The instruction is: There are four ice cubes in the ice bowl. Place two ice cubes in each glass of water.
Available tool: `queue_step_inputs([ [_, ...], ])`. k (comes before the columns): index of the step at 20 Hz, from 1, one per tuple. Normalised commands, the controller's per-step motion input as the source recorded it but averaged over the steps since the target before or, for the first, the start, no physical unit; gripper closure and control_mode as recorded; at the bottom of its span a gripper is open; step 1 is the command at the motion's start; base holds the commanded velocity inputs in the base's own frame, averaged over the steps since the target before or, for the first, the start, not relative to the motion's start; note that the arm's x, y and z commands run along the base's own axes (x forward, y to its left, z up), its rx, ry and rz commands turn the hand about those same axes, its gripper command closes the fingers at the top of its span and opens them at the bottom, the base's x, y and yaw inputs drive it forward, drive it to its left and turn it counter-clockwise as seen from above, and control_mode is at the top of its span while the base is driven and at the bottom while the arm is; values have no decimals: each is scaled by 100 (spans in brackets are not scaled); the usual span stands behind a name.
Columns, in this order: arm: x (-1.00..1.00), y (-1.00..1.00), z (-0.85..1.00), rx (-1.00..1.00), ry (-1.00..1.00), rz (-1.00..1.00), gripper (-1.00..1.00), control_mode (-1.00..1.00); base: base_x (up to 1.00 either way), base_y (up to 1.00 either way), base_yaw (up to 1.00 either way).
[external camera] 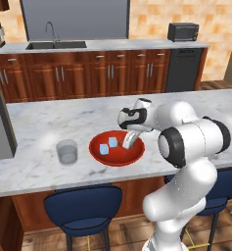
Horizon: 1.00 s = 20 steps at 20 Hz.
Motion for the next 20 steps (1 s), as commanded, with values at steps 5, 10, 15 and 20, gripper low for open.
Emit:
queue_step_inputs([
  [5, -37, -7, 92, -1, 1, -38, 100, -100, 0, 0, 0],
  [10, -57, -47, 57, -30, -2, -46, 100, -100, 0, 0, 0],
  [15, -58, -92, 26, -18, -2, -40, 100, -100, 0, 0, 0],
  [20, -3, -100, 46, -5, 14, -41, 100, -100, 0, 0, 0],
])
